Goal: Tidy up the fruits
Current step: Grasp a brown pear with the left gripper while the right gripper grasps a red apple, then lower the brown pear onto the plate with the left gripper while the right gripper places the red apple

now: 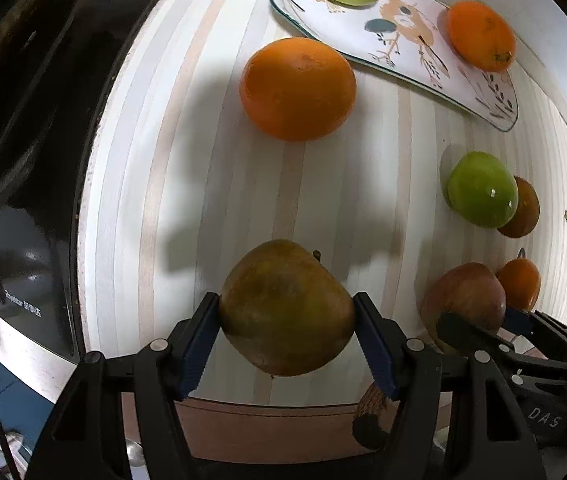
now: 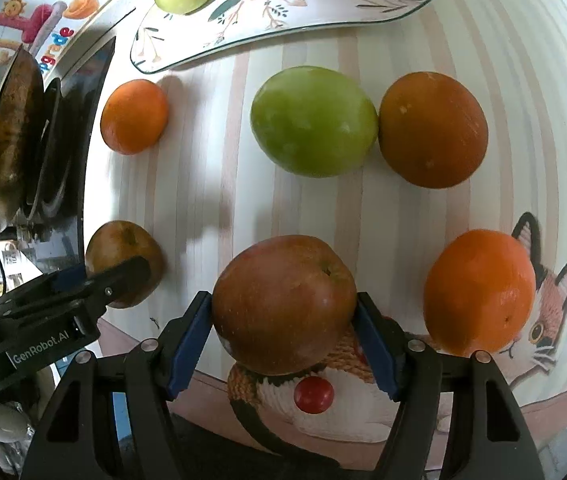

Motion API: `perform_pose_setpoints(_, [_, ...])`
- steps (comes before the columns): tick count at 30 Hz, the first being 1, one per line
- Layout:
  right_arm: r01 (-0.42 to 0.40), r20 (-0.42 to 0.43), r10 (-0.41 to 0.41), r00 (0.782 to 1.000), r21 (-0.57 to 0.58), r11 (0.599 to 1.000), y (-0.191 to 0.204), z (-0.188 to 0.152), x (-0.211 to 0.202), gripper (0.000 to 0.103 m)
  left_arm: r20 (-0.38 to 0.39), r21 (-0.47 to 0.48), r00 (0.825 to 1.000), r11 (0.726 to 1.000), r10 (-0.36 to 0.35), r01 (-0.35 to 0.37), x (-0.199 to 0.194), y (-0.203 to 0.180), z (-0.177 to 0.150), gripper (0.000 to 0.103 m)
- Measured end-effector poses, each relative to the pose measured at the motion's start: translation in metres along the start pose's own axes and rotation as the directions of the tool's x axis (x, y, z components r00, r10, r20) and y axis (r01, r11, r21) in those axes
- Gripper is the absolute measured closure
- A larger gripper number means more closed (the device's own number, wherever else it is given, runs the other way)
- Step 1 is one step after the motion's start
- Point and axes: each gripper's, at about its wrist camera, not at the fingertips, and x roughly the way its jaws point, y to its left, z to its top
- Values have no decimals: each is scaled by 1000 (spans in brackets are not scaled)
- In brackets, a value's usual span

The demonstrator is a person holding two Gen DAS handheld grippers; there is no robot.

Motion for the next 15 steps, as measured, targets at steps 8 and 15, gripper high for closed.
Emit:
perform_pose_setpoints(8, [6, 1, -6, 1000, -16, 1000, 0, 0, -5, 31, 42, -4, 999, 999, -32, 33, -35, 19, -7, 39])
perform_pose_setpoints(15, [-79, 127, 78, 989, -2, 997, 5, 22, -73, 31, 179, 19, 977, 993, -120, 118, -111, 10, 20, 39])
